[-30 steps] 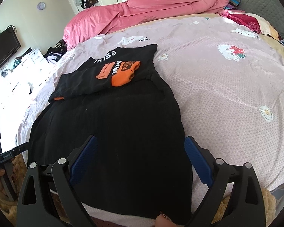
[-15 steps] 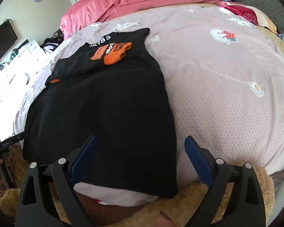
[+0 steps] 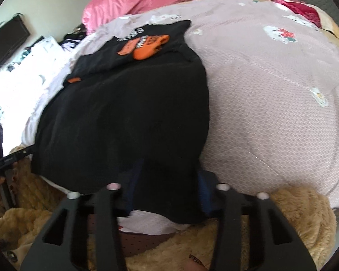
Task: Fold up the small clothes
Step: 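Grasp the hem of the black shirt with both grippers, then lift the hem and fold it over toward the collar with both grippers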
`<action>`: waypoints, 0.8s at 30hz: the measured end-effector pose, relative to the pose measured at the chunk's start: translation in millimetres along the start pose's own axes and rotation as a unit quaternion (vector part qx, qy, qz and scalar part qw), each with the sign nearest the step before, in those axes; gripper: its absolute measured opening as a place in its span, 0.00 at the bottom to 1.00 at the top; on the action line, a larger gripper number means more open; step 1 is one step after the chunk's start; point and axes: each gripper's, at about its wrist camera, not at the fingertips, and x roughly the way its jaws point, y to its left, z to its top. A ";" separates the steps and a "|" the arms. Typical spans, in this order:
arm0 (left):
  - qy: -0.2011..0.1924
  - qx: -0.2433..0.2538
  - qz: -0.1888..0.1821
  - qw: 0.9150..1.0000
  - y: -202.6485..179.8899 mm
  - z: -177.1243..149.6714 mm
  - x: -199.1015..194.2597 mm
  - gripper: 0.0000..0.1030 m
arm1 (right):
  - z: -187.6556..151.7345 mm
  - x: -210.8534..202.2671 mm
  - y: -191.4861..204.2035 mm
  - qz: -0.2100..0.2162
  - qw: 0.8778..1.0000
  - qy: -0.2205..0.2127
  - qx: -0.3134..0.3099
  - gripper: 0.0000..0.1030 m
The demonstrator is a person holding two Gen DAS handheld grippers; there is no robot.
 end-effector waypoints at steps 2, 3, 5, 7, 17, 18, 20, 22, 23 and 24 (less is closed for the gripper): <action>0.002 0.002 0.002 1.000 -0.5 0.1 1.4 0.66 | 1.1 -4.5 -4.7 0.028 1.000 -0.008 0.009 0.13; 0.004 0.003 0.004 1.000 -1.2 0.0 1.9 0.63 | 2.4 -6.4 -6.3 0.039 0.999 -0.011 0.014 0.13; 0.007 0.007 0.007 1.000 -2.7 -0.7 2.4 0.54 | 4.5 -8.3 -7.9 0.048 0.999 -0.014 0.016 0.12; 0.009 0.011 0.009 1.000 -4.5 -1.7 2.3 0.38 | 6.7 -6.7 -6.6 0.038 0.999 -0.011 0.011 0.12; 0.017 0.008 0.001 1.000 -3.6 -4.2 7.9 0.33 | 5.3 9.6 6.9 -0.022 0.999 0.022 -0.031 0.26; 0.015 0.007 0.001 1.000 -3.7 -4.1 7.4 0.24 | 5.0 9.5 6.5 -0.020 0.999 0.022 -0.031 0.25; 0.007 0.001 -0.008 1.000 -1.7 -3.7 4.7 0.06 | 5.1 8.5 6.6 -0.018 0.999 0.019 -0.033 0.15; 0.000 -0.003 -0.021 1.000 -0.7 -3.4 0.9 0.04 | 4.5 5.4 5.4 -0.013 0.999 0.012 -0.030 0.10; -0.003 -0.003 -0.022 1.000 -1.0 -3.4 -0.6 0.04 | 4.2 2.9 4.7 -0.005 1.000 0.007 -0.028 0.09; -0.005 -0.004 -0.025 1.000 -1.4 -3.2 -1.6 0.04 | 4.6 0.6 5.0 0.000 1.000 0.002 -0.027 0.09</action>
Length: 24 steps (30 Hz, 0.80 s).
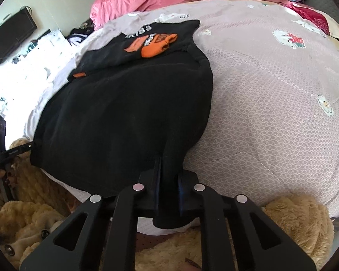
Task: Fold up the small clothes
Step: 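Lift the hem and fold it over toward the collar with both grippers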
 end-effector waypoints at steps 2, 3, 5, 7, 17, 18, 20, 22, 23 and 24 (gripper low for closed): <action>-0.007 -0.001 -0.006 1.000 -0.3 1.6 -3.9 0.04 | 0.6 -7.4 -2.5 0.017 1.000 -0.015 0.007 0.08; -0.013 -0.004 -0.012 1.000 0.3 3.1 -8.1 0.04 | 1.4 -11.4 -4.0 0.024 0.999 -0.023 0.012 0.08; -0.026 -0.006 -0.024 0.999 0.2 8.0 -15.9 0.04 | 3.6 -18.4 -6.8 0.034 0.999 -0.035 0.019 0.08; -0.038 -0.005 -0.029 0.999 -1.0 13.7 -22.7 0.04 | 8.5 -26.0 -9.4 0.049 0.997 -0.050 0.029 0.08; -0.101 -0.007 -0.050 0.994 -5.3 56.2 -47.3 0.04 | 56.5 -56.4 -10.2 0.068 0.988 -0.130 0.048 0.08; -0.108 -0.007 -0.052 0.993 -5.2 60.9 -49.4 0.04 | 60.8 -56.9 -10.6 0.068 0.987 -0.137 0.053 0.08; -0.118 -0.006 -0.054 0.992 -5.2 70.9 -52.4 0.04 | 69.5 -57.3 -11.9 0.068 0.985 -0.147 0.061 0.08; -0.122 -0.006 -0.056 0.991 -5.0 80.2 -53.2 0.04 | 80.3 -56.9 -11.2 0.067 0.984 -0.155 0.062 0.08; -0.125 -0.006 -0.056 0.991 -5.5 85.3 -53.5 0.04 | 86.6 -56.5 -10.3 0.067 0.983 -0.159 0.060 0.08; -0.128 -0.006 -0.055 0.990 -6.0 89.4 -54.5 0.04 | 90.5 -55.8 -9.7 0.066 0.983 -0.162 0.059 0.08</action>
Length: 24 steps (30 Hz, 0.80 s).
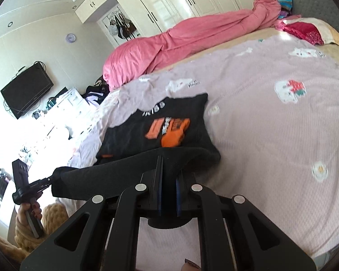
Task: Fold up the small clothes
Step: 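Lift the hem and fold it over toward the collar with both grippers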
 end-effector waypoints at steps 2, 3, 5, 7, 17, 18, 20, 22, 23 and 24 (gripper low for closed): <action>-0.005 0.003 0.001 1.000 0.1 7.6 0.7 0.04 | 9.9 5.8 2.8 -0.003 1.000 -0.006 -0.004 0.08; -0.008 0.003 0.000 1.000 -0.2 13.7 2.9 0.04 | 13.4 7.2 3.1 -0.006 1.000 -0.009 -0.004 0.08; -0.015 0.004 0.000 1.000 -1.3 24.8 5.6 0.04 | 22.1 12.5 4.8 -0.010 1.000 -0.014 -0.006 0.08; -0.021 0.003 0.000 1.000 -1.5 34.4 8.6 0.04 | 30.8 18.5 6.5 -0.015 1.000 -0.019 -0.008 0.08; -0.033 -0.012 0.007 0.999 2.3 76.9 31.9 0.04 | 67.7 51.6 8.1 -0.010 0.999 -0.031 0.006 0.08; -0.032 -0.014 0.007 0.999 3.3 81.1 34.9 0.04 | 70.8 54.0 7.0 -0.007 0.999 -0.032 0.010 0.08; -0.031 -0.020 0.010 0.999 6.1 88.7 41.2 0.04 | 77.5 59.2 5.8 -0.005 0.999 -0.032 0.016 0.08; -0.031 -0.023 0.012 0.999 7.5 95.8 47.5 0.04 | 84.4 67.2 4.5 -0.009 0.999 -0.032 0.017 0.08; -0.031 -0.024 0.013 0.999 7.4 98.2 49.9 0.04 | 87.5 71.6 3.6 -0.011 0.999 -0.030 0.020 0.08; -0.031 -0.024 0.016 0.999 7.5 102.1 53.9 0.04 | 90.4 75.5 2.6 -0.013 0.999 -0.029 0.021 0.08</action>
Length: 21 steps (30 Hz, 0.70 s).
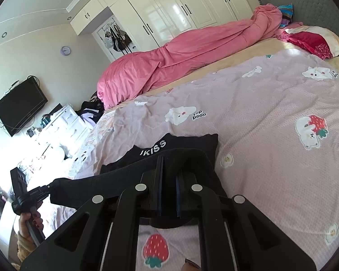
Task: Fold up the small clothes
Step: 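Lift the hem and fold it over toward the collar with both grippers, then lower the hem near the collar and open both grippers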
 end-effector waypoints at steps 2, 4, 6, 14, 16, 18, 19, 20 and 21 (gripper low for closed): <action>-0.002 0.001 0.003 1.000 -1.1 5.9 6.7 0.04 | 4.9 6.8 -2.2 -0.005 1.000 0.001 0.005 0.08; -0.004 0.002 0.009 1.000 -1.5 12.8 15.5 0.04 | 11.1 16.3 -4.8 -0.009 1.000 0.003 0.012 0.08; -0.002 0.000 0.012 1.000 -0.7 19.5 24.4 0.04 | 17.3 26.1 -7.1 -0.014 1.000 0.005 0.016 0.08; 0.015 0.003 0.031 0.999 8.5 36.2 61.2 0.04 | 27.1 64.9 -14.0 -0.037 0.999 0.018 0.012 0.08; 0.026 -0.001 0.039 0.999 14.4 34.3 73.7 0.04 | 24.7 76.9 -17.1 -0.042 0.999 0.026 0.009 0.08; 0.035 -0.007 0.044 0.998 21.0 31.0 84.7 0.04 | 21.3 86.3 -21.0 -0.047 0.998 0.034 0.006 0.08; 0.039 -0.008 0.047 0.998 23.7 29.4 89.6 0.04 | 19.3 90.3 -23.0 -0.049 0.998 0.037 0.005 0.08; 0.043 -0.009 0.049 0.998 26.2 28.2 93.6 0.04 | 17.0 95.9 -25.6 -0.052 0.998 0.042 0.004 0.08; 0.047 -0.009 0.052 0.998 28.4 27.2 98.2 0.04 | 15.5 99.5 -27.4 -0.055 0.998 0.045 0.004 0.08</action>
